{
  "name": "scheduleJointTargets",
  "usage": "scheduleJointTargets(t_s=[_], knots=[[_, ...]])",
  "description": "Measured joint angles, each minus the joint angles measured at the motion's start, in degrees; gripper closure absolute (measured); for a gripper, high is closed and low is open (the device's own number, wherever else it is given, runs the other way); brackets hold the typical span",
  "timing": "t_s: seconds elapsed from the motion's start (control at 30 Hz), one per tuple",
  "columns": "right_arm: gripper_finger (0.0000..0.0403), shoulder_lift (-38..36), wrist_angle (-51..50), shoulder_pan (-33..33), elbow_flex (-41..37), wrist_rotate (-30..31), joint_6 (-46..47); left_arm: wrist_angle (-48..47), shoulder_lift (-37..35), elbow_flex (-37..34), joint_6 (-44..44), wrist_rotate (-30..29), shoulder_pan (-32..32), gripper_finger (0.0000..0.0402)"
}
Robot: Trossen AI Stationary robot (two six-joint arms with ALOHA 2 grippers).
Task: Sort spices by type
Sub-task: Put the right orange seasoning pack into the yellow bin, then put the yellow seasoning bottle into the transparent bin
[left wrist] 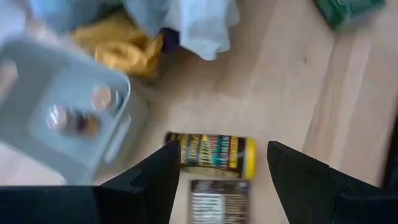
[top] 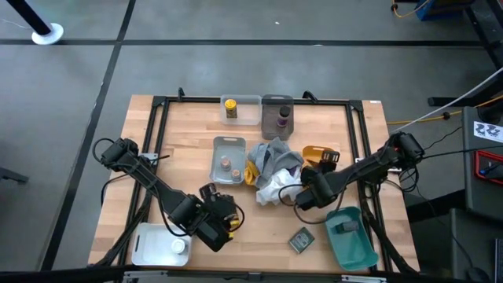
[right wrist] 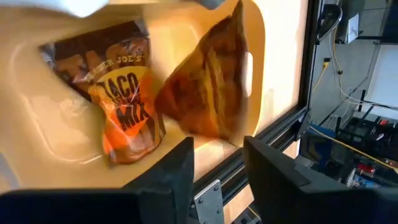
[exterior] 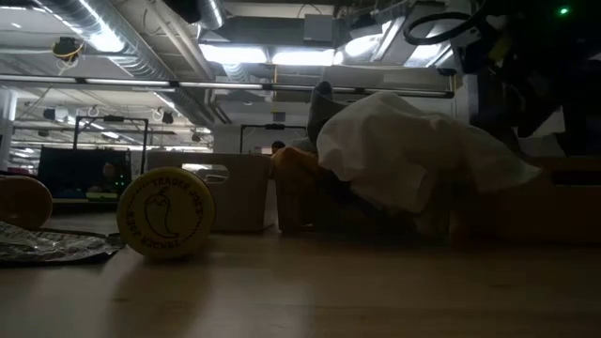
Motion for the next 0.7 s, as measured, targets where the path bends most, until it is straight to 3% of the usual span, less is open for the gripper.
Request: scheduleJointTargets(t_s=[0.37, 0.7], knots=[[0.0246, 0.0, 0.0, 0.0, 0.0, -3.9, 0.0, 2.8, 0.1, 0.0, 49.6, 1.6, 1.8, 0.0178], [0.0246, 0.0, 0.0, 0.0, 0.0, -6.1, 1.8, 2.5, 0.3, 0.0, 63.7, 11.4, 6.4, 0.0178]])
